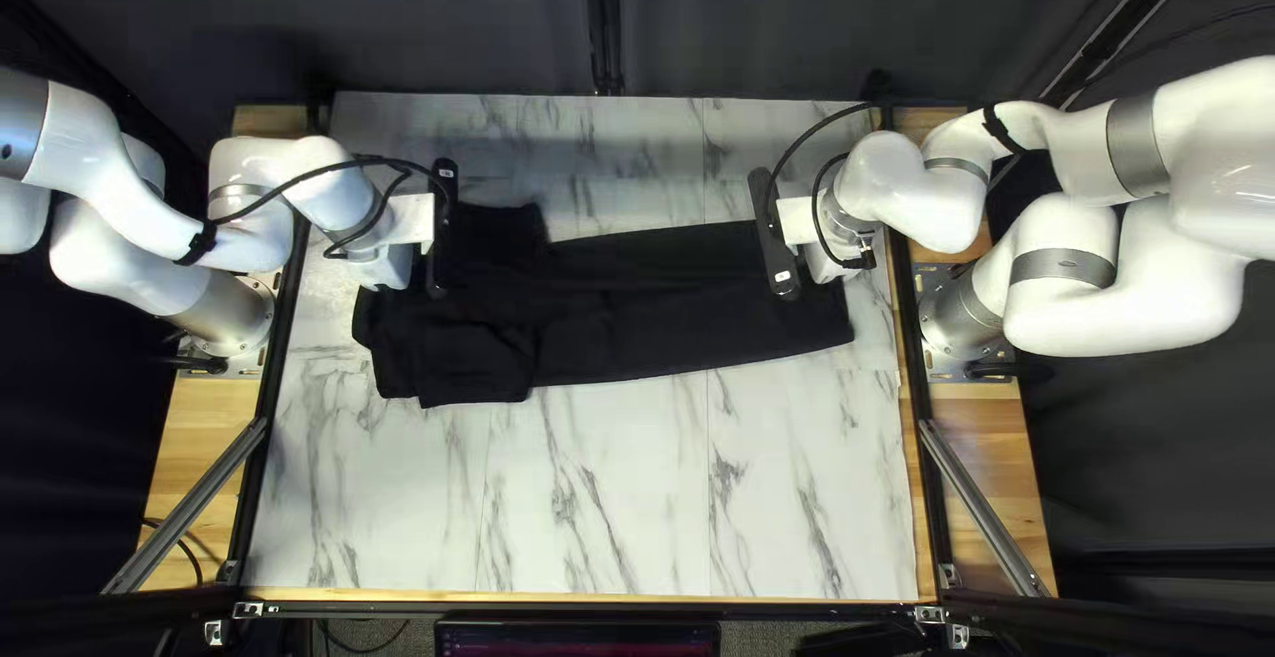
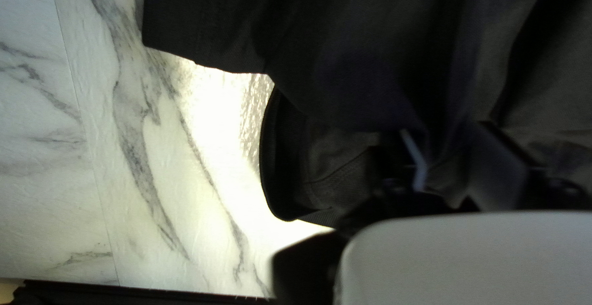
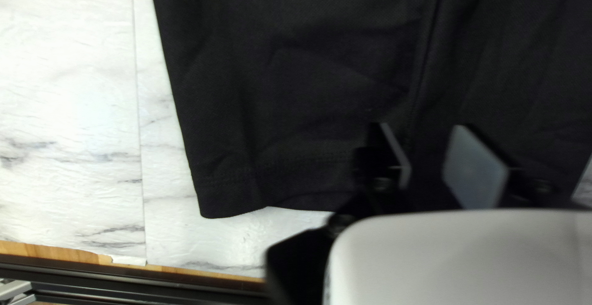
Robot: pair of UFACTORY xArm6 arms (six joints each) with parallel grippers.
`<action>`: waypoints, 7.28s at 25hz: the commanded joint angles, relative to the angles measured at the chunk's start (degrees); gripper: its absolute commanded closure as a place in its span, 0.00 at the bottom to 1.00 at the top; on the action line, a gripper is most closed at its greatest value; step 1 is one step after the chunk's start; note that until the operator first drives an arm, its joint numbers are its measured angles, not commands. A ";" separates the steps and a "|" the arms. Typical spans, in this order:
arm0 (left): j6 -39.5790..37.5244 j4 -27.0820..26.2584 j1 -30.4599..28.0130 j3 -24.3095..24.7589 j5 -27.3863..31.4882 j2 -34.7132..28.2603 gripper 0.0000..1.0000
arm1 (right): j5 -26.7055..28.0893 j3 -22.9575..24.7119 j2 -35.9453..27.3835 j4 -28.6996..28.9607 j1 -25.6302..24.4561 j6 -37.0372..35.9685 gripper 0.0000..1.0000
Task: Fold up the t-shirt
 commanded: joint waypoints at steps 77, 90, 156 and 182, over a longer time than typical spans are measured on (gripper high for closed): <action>2.13 -19.55 -0.48 -4.19 -0.31 8.78 1.00 | 1.67 0.24 -2.52 -1.44 3.68 4.98 0.00; 2.44 -14.16 3.30 -8.61 6.61 3.07 1.00 | 3.49 0.91 -4.88 -1.69 4.21 6.37 0.00; 20.87 -2.76 16.77 -15.97 11.00 -0.07 1.00 | 5.31 2.30 -7.31 -3.75 3.26 10.15 0.00; 20.77 -2.65 17.08 -14.83 10.62 -1.13 1.00 | 2.12 -0.42 0.36 -5.15 -2.46 3.95 1.00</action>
